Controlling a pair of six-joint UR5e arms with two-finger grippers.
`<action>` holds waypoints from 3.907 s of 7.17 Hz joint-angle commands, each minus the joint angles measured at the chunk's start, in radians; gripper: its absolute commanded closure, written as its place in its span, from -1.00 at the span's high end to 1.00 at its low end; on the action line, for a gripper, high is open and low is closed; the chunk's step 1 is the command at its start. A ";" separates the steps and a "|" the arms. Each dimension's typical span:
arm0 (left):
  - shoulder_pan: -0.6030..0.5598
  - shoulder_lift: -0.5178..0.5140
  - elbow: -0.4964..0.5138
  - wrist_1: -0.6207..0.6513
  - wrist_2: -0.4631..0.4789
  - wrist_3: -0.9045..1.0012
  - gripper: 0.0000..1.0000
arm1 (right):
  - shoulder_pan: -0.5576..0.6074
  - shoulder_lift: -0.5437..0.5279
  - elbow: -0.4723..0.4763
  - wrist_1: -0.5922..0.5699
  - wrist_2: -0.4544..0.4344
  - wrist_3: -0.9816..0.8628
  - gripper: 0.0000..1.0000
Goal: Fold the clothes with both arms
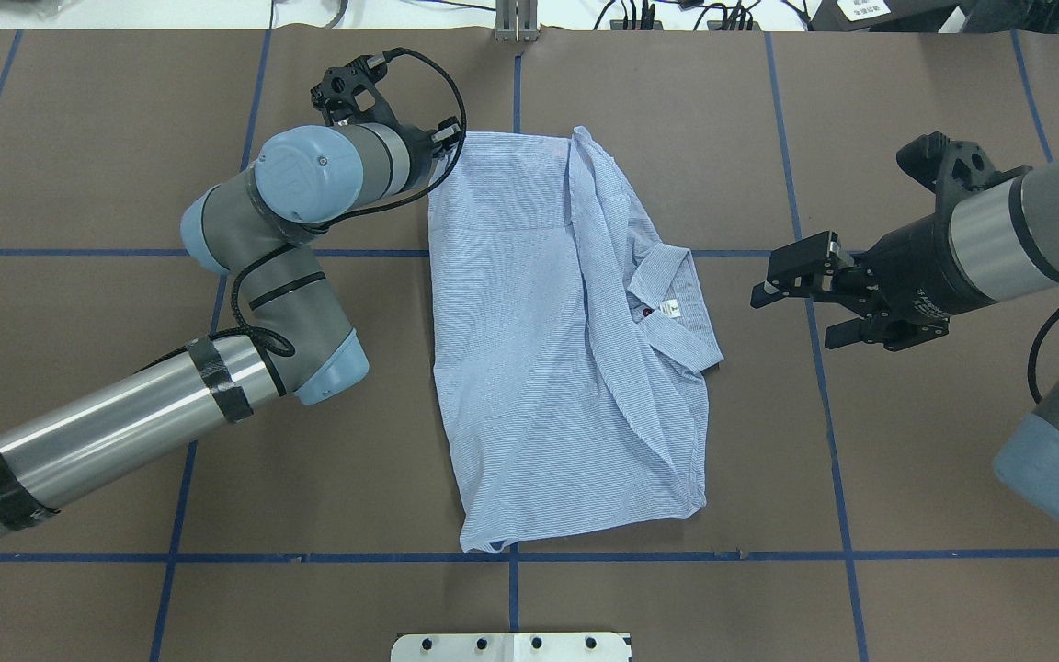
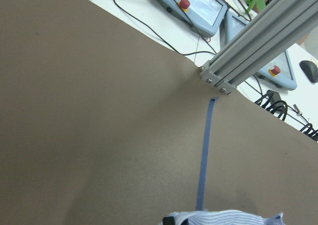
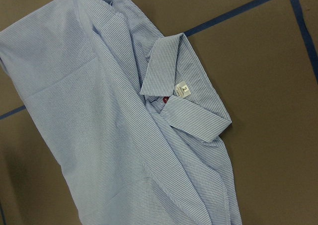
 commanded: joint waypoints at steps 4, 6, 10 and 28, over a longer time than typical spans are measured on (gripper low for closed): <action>-0.006 -0.023 0.042 -0.018 0.020 0.004 1.00 | -0.015 0.081 -0.061 -0.003 -0.074 -0.003 1.00; -0.014 0.060 -0.057 -0.006 -0.004 0.007 1.00 | -0.073 0.131 -0.106 -0.012 -0.158 -0.087 1.00; -0.049 0.294 -0.481 0.293 -0.217 0.072 1.00 | -0.191 0.323 -0.213 -0.232 -0.394 -0.294 1.00; -0.040 0.304 -0.530 0.295 -0.222 0.084 1.00 | -0.203 0.261 -0.341 -0.455 -0.523 -0.720 1.00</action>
